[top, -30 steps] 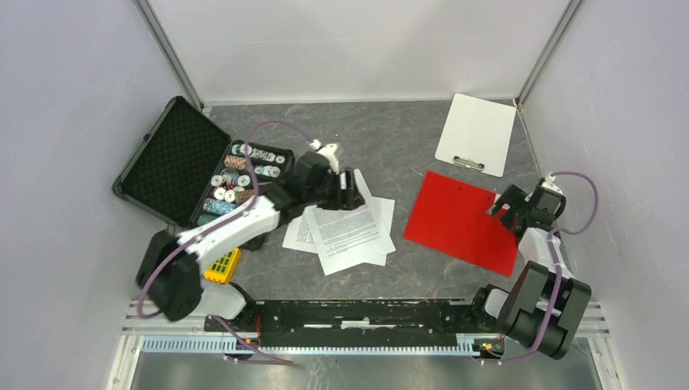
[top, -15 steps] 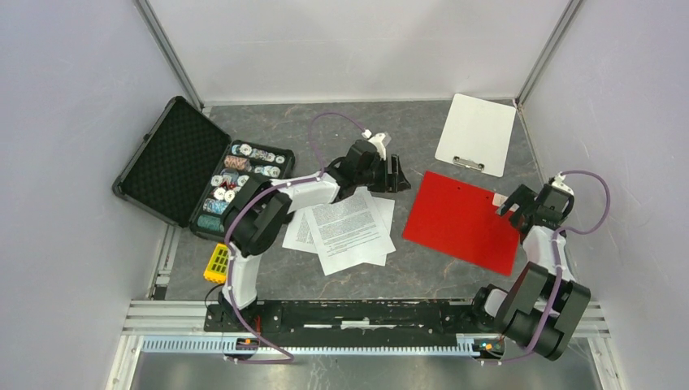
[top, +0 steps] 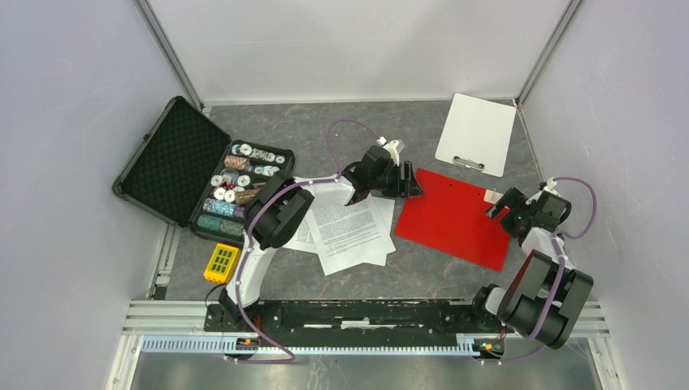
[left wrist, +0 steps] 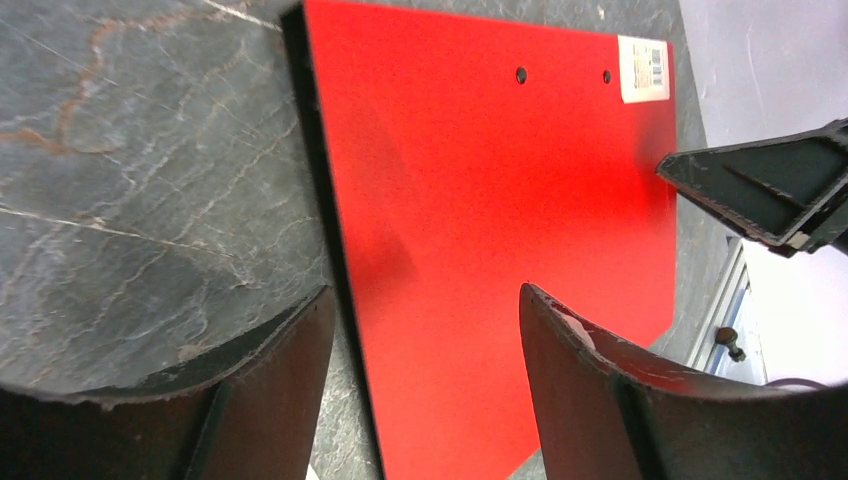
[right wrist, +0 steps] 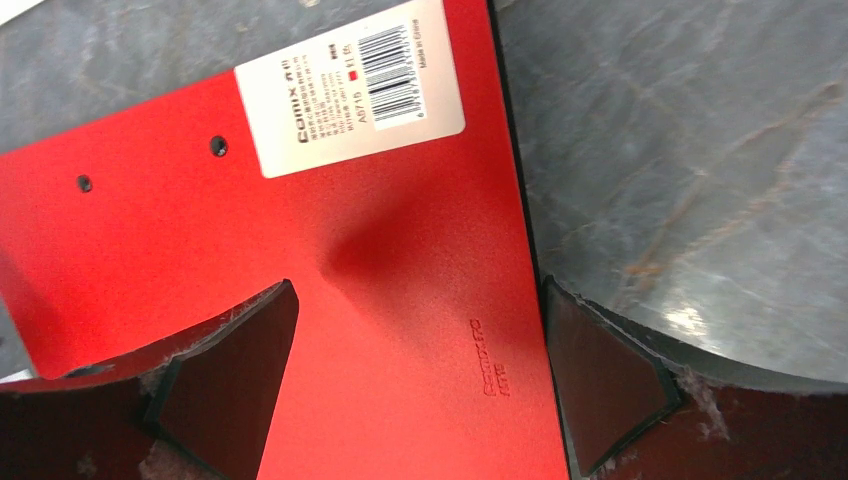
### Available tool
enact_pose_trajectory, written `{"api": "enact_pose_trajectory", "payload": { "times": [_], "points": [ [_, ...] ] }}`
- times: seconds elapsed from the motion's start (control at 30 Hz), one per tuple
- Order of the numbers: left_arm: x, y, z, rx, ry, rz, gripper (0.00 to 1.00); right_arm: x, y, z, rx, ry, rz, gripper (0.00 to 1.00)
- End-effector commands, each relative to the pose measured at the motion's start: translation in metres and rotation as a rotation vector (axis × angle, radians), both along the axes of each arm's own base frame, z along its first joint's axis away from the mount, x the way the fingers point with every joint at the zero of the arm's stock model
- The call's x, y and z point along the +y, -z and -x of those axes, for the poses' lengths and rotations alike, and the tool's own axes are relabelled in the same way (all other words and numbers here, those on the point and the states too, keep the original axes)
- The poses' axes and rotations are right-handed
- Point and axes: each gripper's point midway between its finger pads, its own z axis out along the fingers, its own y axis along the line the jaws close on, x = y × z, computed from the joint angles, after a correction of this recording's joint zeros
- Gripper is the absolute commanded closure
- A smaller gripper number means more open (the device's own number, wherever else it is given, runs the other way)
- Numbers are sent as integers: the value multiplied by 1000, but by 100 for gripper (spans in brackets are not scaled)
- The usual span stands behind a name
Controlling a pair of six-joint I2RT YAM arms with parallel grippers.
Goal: Put the files into the folder
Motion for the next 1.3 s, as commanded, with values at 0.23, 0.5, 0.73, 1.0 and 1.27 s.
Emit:
{"api": "enact_pose_trajectory", "payload": {
  "times": [0.23, 0.5, 0.73, 1.0, 1.27],
  "points": [
    [-14, -27, 3, -30, 72, 35, 29, 57, -67, -32, -388, -218, -190, 4],
    [-5, -24, 7, -40, 88, -5, 28, 82, -94, -37, -474, -322, -210, 5],
    [3, -34, 2, -70, 76, -22, 27, 100, -104, -40, -487, -392, -239, 8],
    [9, -39, 0, -80, 72, -7, 27, 120, -128, -47, -529, -487, -249, 9],
    [7, -54, 1, -91, 94, 36, 27, 124, -145, -51, -511, -505, -217, 28]
  ]
}}
